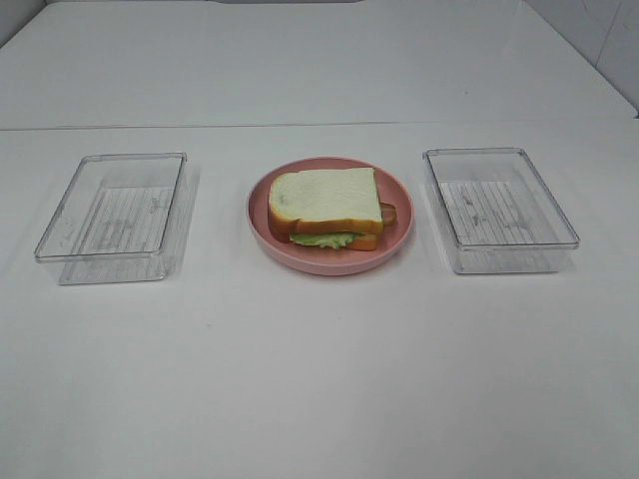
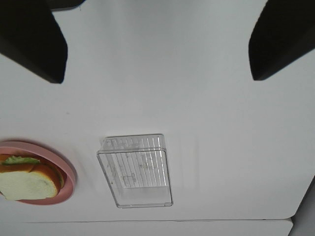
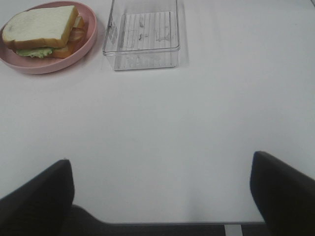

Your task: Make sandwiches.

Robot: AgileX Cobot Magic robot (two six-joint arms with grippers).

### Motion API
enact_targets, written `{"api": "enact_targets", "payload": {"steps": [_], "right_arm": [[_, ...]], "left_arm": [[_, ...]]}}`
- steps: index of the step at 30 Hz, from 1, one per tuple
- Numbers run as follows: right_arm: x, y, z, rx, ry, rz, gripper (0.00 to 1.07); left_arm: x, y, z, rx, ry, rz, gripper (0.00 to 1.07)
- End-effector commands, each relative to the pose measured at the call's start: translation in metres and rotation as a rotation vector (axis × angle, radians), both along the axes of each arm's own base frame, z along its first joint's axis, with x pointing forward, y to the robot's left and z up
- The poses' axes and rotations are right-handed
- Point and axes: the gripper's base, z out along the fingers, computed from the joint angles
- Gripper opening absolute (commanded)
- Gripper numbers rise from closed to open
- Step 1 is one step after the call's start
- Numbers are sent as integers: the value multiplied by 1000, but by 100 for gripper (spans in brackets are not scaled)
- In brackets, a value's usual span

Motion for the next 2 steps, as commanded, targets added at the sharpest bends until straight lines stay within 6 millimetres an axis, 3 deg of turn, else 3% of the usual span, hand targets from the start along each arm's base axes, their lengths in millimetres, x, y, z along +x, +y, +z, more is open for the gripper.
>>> {"api": "enact_targets", "payload": {"steps": [1,2], "right_arm": [[-3,0,0,0,-26,5,94],[-3,0,0,0,-26,5,94]], "left_arm": [[-2,-1,0,-6,-27,-3,91],[-2,-1,0,-6,-23,-3,91]]}}
